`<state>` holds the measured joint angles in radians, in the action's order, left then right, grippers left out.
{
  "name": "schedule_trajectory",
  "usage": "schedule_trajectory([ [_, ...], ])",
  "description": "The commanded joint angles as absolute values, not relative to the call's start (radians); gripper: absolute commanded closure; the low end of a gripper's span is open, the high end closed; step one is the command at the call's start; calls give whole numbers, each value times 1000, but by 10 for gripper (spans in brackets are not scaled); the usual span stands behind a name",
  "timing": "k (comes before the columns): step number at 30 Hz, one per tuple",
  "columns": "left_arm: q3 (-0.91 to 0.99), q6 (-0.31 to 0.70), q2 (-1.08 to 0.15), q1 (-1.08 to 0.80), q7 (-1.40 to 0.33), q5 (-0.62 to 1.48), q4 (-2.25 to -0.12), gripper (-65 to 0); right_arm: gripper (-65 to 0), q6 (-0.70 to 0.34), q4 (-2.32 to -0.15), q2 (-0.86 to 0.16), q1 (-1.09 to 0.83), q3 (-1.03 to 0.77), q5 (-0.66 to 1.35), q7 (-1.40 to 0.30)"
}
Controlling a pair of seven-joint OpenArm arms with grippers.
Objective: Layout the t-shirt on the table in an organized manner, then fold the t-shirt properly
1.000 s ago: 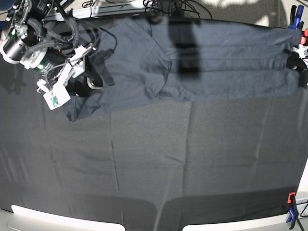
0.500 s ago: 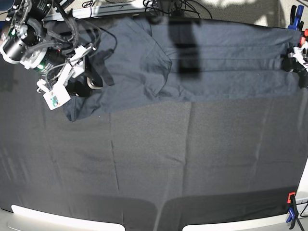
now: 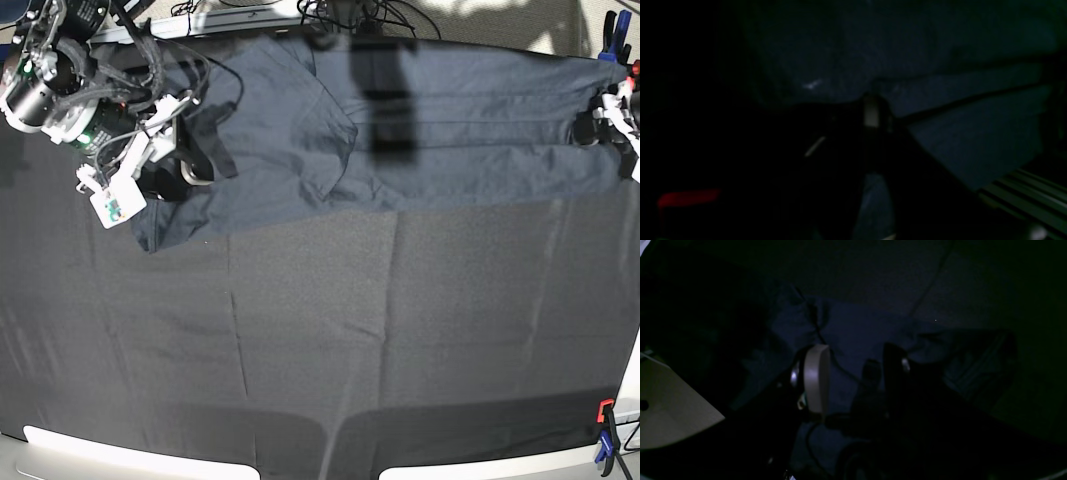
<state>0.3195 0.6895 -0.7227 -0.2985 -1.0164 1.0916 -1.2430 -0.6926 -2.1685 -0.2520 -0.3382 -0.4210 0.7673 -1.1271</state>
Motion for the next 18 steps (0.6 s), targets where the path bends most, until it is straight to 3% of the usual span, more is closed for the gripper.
schedule_trajectory([
  [1,325,698,-743,-296,-997,1112,-1251,0,-256,-698,-2186,-263,-333,-425,789,-1100],
  [7,335,698,-768,-295,-831,1101,-1251,0,-256,-698,-2186,-263,-333,-425,789,-1101],
  [18,494,698,-780,-299,-894,1110,-1251,0,-256,-698,-2186,-263,-333,-425,789,-1100],
])
